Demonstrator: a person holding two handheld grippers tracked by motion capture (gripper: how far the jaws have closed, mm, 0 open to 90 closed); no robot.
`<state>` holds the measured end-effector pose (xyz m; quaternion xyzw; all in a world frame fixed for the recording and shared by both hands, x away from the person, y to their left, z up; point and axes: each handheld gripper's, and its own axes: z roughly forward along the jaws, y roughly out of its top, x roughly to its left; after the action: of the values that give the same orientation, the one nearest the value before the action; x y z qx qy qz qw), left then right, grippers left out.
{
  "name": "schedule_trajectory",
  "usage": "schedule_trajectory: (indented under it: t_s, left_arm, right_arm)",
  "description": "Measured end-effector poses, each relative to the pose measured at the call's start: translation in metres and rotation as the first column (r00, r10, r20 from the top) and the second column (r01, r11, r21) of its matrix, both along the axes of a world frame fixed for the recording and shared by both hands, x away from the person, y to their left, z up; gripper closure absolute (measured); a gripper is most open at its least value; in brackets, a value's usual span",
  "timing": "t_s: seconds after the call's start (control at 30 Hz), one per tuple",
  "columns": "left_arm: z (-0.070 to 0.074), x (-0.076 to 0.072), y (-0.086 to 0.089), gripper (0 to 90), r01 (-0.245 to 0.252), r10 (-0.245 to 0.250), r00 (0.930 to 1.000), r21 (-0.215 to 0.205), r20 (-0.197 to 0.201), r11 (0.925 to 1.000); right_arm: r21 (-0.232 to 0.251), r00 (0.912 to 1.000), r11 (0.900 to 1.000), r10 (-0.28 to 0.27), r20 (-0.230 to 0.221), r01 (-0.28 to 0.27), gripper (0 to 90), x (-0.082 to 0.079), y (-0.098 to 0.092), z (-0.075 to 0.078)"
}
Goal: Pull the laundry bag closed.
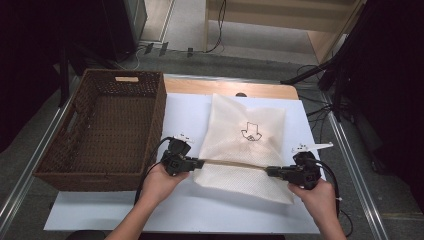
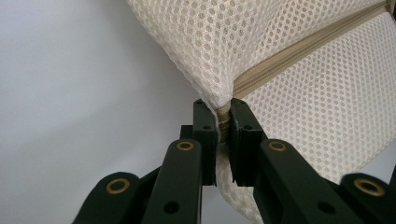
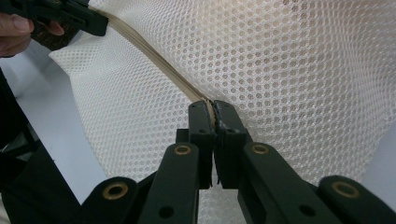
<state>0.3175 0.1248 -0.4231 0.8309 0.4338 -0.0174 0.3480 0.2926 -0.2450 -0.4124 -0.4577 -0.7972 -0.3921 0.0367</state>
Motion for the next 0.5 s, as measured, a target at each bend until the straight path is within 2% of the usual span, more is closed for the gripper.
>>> schedule_trajectory:
  t_s: [0.2,0.37,0.5]
  left_arm:
    - [0.000,0.002,0.003,83.6,-0.023,0.023,0.9997,0.004,0.013,0.9997]
    - [0.000,0.003,0.003,83.6,-0.036,0.036,0.9993,0.010,0.010,0.9993]
    - [0.000,0.005,0.005,83.8,-0.060,0.060,0.9982,-0.009,0.001,0.9982]
  right_arm:
    - [-0.014,0.9999,1.000,-0.012,0.012,0.012,88.1,0.000,-0.002,0.003]
    - [-0.009,0.9990,0.999,-0.043,0.008,0.044,88.1,0.000,-0.015,0.004]
    - [-0.026,0.9970,0.997,-0.076,0.013,0.076,88.1,0.000,-0.026,0.006]
